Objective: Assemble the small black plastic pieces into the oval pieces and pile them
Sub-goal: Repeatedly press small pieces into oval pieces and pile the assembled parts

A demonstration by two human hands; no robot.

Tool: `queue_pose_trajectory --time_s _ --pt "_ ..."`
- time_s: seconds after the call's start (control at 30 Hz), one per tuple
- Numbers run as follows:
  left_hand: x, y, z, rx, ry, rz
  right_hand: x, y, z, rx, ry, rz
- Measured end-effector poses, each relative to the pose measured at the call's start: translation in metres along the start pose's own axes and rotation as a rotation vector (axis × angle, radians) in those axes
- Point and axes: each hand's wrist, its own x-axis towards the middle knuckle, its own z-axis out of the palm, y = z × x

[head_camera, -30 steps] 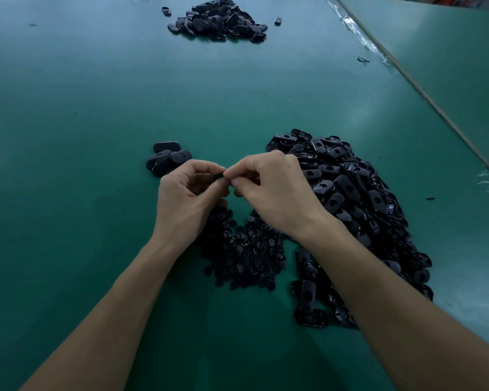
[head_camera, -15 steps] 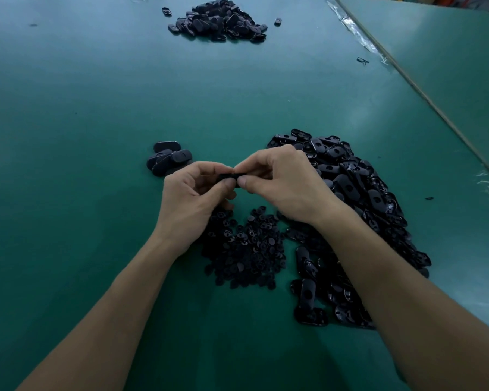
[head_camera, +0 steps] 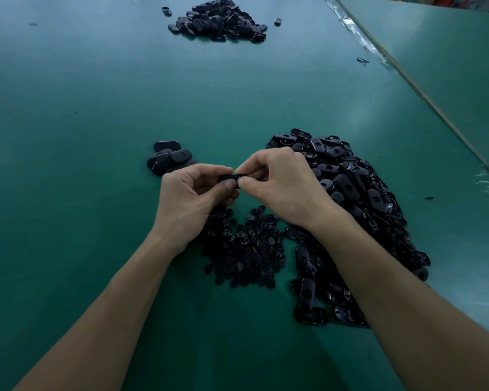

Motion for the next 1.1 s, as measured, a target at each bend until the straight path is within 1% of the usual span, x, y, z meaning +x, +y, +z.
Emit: queue_pose_trajectory --time_s 0.23,0.4,0.47,0.57,0.67,0.73,0.8,0.97,1.03,1.1 --pt "-0.001 0.002 -0.001 0.076 0.058 0.06 0.003 0.0 -0.004 -0.004 -0.027 -0.024" --pt "-0.001 0.0 -0.002 0.159 0.096 0.136 0.004 -0.002 -0.004 0.003 -0.028 -0.013" --pt "0.0 -0.002 -0.004 0.231 0.146 0.18 0.003 -0.004 -0.002 -0.063 -0.07 -0.013" --pt "0.003 -0.006 -0.01 0.286 0.266 0.224 0.0 -0.002 0.003 -0.273 -0.177 0.043" --pt "0.008 -0.01 -0.018 0.32 0.367 0.219 -0.006 0.001 0.007 -0.392 -0.268 0.077" --pt "0.011 -0.012 -0.021 0.369 0.404 0.209 -0.009 0.002 0.008 -0.441 -0.294 0.073" --pt "0.014 -0.012 -0.022 0.44 0.404 0.207 -0.012 0.001 0.01 -0.47 -0.303 0.062" --pt "0.017 -0.011 -0.021 0.725 0.349 0.237 -0.012 0.002 0.012 -0.467 -0.279 0.029" --pt "0.018 -0.01 -0.021 0.765 0.343 0.244 -0.012 0.003 0.012 -0.452 -0.258 0.015" --pt "0.018 -0.008 -0.021 0.782 0.34 0.256 -0.013 0.004 0.012 -0.447 -0.19 -0.003"
